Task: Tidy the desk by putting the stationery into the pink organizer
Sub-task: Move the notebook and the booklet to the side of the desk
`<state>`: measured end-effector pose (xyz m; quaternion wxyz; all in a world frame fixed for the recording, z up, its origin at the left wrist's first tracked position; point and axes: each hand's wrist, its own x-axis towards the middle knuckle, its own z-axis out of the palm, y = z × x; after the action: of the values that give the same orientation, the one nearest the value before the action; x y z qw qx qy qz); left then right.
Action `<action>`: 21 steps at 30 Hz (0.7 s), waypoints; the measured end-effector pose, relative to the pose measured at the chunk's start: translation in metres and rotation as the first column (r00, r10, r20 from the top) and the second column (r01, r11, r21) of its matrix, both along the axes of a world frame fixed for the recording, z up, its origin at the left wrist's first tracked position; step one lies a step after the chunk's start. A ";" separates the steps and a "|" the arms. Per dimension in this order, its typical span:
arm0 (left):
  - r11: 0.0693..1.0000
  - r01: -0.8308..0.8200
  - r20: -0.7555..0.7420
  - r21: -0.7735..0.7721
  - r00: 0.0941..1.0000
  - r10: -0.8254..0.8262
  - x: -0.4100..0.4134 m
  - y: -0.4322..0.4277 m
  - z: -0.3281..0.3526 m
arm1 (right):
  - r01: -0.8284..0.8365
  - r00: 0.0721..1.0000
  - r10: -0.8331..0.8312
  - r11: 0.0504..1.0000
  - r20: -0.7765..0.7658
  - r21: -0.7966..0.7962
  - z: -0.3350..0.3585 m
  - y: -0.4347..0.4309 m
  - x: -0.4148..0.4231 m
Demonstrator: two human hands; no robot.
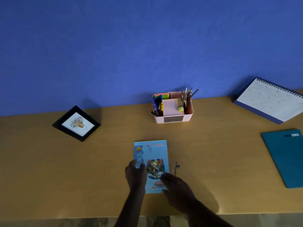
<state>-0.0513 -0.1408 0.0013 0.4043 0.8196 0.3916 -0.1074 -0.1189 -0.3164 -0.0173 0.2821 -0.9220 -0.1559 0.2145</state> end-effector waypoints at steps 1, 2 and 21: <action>1.000 0.000 -0.025 0.014 1.000 0.001 -0.002 0.004 -0.006 | -0.030 1.000 0.030 0.999 -0.009 -0.010 -0.004 0.003 -0.003; 1.000 0.001 -0.039 0.008 0.999 -0.001 -0.004 0.006 -0.010 | -0.046 0.999 0.046 0.999 -0.013 -0.014 -0.008 0.005 -0.005; 1.000 -0.008 -0.149 -0.022 0.989 0.004 0.008 0.034 -0.030 | -0.200 0.979 0.196 0.975 -0.050 -0.096 -0.018 -0.007 -0.009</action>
<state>-0.0429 -0.1070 -0.0283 0.3834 0.8036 0.4218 -0.1713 -0.1277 -0.3232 -0.0353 0.2155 -0.9104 -0.2305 0.2675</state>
